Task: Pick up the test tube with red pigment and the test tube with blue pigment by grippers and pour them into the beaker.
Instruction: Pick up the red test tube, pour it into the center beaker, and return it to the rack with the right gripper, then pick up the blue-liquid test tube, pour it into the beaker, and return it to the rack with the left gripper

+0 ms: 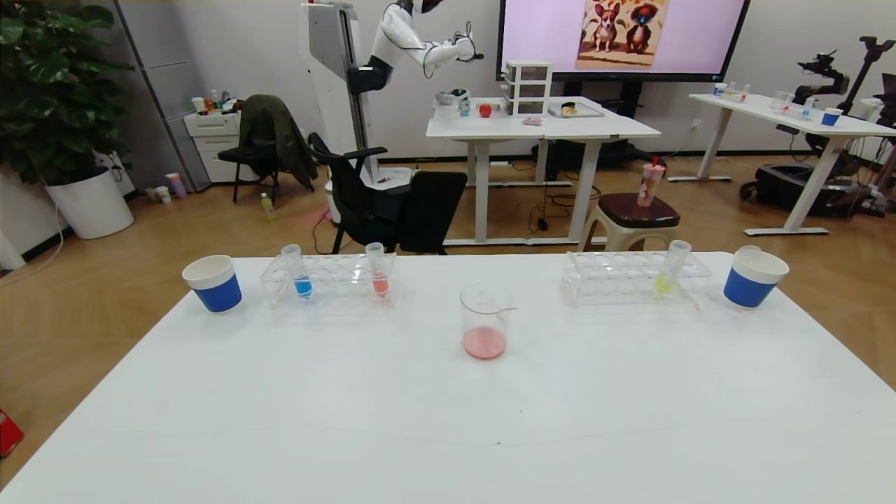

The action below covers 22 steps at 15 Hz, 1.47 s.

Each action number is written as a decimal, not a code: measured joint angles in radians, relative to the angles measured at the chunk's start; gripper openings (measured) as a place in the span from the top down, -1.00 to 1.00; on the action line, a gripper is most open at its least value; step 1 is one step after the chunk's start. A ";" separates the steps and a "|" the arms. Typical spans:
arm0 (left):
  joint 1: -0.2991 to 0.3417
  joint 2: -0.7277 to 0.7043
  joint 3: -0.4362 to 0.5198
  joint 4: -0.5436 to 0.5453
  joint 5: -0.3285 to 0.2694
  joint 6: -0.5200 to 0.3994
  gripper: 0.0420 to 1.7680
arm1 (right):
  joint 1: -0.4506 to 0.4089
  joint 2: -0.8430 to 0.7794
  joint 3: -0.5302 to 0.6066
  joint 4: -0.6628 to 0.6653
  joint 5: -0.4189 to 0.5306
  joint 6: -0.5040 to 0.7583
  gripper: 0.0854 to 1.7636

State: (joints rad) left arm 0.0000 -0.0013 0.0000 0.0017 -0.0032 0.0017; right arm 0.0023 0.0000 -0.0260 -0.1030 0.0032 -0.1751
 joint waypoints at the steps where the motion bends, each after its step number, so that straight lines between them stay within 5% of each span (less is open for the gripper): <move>1: 0.000 0.000 0.000 0.000 0.000 0.000 -0.98 | -0.001 0.000 0.013 0.063 0.013 0.006 -0.97; 14: 0.000 0.000 -0.001 -0.007 -0.004 0.006 -0.98 | -0.002 -0.001 0.026 0.103 0.006 0.174 -0.97; 18: -0.005 0.079 -0.157 0.000 -0.029 0.029 -0.98 | -0.002 -0.001 0.026 0.103 0.006 0.174 -0.97; 22: -0.014 0.355 -0.347 -0.110 -0.036 0.036 -0.98 | -0.002 -0.001 0.026 0.103 0.006 0.174 -0.97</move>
State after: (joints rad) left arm -0.0138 0.3534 -0.3472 -0.1087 -0.0394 0.0374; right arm 0.0000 -0.0009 0.0000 0.0000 0.0089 -0.0013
